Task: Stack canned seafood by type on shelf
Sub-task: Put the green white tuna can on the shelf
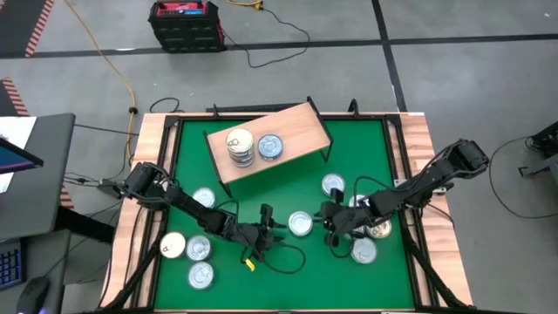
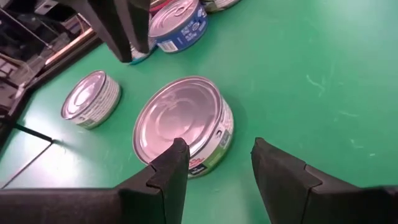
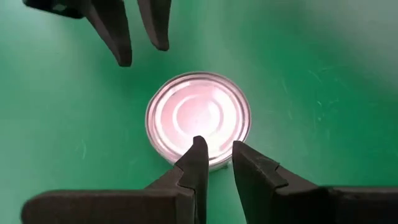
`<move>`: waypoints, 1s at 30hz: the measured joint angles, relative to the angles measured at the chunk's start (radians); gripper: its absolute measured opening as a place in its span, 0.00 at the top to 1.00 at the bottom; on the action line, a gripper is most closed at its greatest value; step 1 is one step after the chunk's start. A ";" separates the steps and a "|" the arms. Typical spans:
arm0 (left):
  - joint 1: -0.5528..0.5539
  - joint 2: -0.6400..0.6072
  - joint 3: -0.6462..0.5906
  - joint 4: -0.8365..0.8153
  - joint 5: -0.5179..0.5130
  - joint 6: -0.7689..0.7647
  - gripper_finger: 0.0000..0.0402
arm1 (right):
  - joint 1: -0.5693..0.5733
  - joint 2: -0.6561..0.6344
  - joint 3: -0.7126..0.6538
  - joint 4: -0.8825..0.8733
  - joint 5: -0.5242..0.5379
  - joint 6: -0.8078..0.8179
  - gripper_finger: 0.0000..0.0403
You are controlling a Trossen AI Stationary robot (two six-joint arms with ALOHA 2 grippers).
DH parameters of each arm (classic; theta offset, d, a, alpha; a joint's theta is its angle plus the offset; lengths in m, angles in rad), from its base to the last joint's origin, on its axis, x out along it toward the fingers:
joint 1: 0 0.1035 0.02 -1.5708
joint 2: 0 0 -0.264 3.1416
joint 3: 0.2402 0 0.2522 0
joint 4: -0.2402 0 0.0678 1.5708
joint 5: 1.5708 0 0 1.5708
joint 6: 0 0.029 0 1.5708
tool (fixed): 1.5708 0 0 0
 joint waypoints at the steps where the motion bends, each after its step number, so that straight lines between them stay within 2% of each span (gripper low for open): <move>1: 0.000 0.000 0.000 0.003 0.000 0.012 0.59 | 0.000 0.000 0.003 0.000 0.000 -0.003 0.75; 5: -0.002 0.000 0.000 0.009 0.000 0.043 0.59 | 0.001 0.000 0.012 0.004 0.001 -0.026 0.75; 16: 0.000 0.000 0.000 0.006 0.001 -0.008 0.59 | -0.033 0.000 0.012 0.008 -0.013 -0.030 0.75; 23: 0.000 0.000 0.047 -0.052 -0.019 0.004 0.59 | -0.032 0.000 0.032 -0.004 -0.022 -0.048 0.75; 30: 0.013 0.000 0.050 -0.033 -0.033 0.105 0.59 | 0.002 -0.027 0.138 -0.277 -0.048 0.018 0.75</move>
